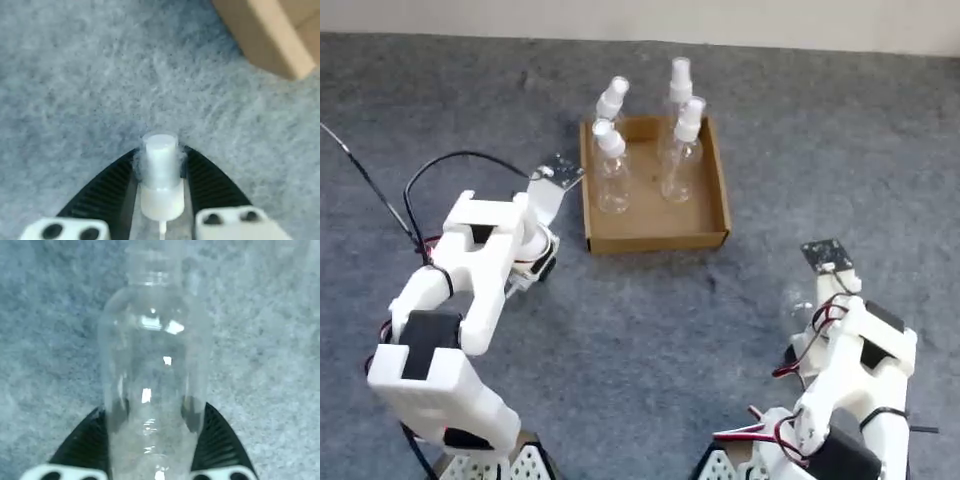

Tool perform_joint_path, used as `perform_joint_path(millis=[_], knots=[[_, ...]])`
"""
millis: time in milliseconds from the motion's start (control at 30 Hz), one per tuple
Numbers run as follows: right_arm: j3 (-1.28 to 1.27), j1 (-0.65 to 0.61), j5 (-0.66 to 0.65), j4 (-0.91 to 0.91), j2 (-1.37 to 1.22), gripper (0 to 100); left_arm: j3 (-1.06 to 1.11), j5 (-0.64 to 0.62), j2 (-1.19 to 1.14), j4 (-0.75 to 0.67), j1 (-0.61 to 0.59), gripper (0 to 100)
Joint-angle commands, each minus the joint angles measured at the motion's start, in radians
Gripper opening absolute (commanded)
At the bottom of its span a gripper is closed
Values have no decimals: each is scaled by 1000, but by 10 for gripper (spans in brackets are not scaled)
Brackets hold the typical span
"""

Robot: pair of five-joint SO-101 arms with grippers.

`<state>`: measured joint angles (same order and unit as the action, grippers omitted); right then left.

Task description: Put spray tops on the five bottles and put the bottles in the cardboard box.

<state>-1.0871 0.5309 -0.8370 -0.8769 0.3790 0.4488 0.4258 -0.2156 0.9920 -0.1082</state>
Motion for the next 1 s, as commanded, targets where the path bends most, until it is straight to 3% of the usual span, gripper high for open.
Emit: perform_joint_path(millis=[0, 300, 467, 667, 967], knots=[[2, 38, -8, 22, 27, 6, -15, 2, -1, -12, -53, 4], [5, 38, -8, 18, 28, 7, -111, 8, 102, 215, -143, 3], [5, 38, -8, 15, 28, 19, -110, 9, 182, 229, -156, 8], [7, 38, -91, -111, 36, 169, -110, 3, 171, 227, -151, 6], [179, 21, -25, -225, 28, 224, -130, -69, 275, 269, -44, 5]])
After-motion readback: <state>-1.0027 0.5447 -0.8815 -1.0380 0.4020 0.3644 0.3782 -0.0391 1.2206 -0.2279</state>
